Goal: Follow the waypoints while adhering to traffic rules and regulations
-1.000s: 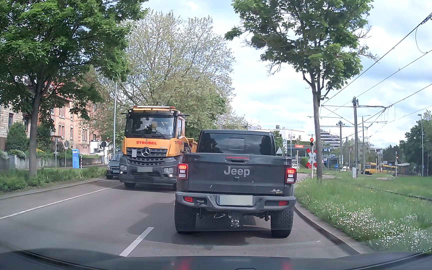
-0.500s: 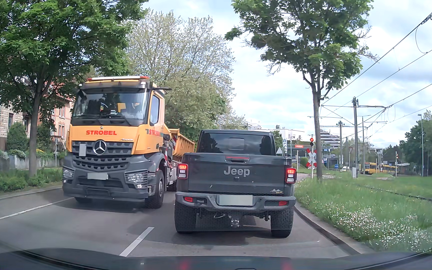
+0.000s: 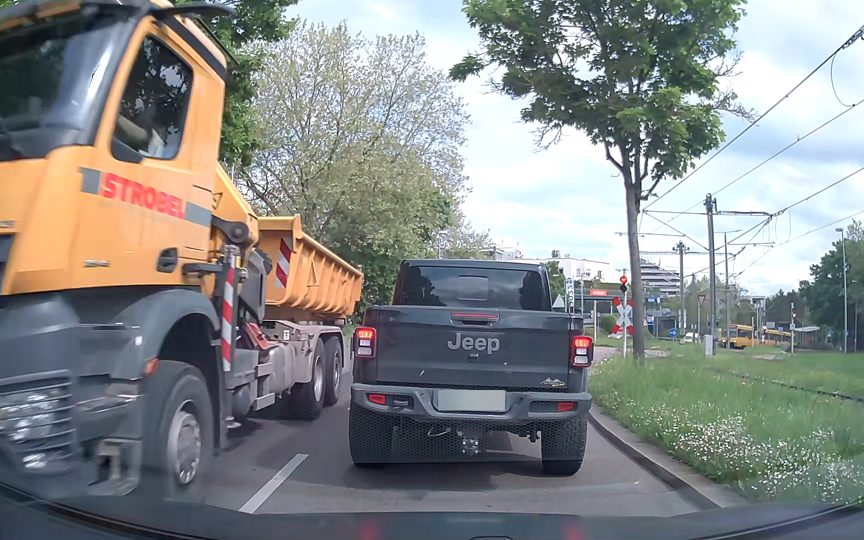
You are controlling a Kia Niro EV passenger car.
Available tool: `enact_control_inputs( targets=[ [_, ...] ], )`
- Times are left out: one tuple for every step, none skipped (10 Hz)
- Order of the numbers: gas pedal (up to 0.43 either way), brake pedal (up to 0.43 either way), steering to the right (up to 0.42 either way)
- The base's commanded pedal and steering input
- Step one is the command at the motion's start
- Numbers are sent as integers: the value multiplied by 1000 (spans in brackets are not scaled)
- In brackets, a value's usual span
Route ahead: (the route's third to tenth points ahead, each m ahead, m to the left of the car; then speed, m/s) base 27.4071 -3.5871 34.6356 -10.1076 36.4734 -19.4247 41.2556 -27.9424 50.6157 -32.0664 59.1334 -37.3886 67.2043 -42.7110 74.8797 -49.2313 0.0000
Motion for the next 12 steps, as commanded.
enact_control_inputs(
  targets=[
    [0, 0, -13],
    [0, 0, -13],
    [0, 0, -13],
    [0, 0, -13],
    [0, 0, -13],
    [0, 0, -13],
    [0, 0, -13],
    [0, 0, -13],
    [0, 0, -13],
    [0, 0, -13],
    [0, 0, -13],
    [0, 0, -13]
  ],
)
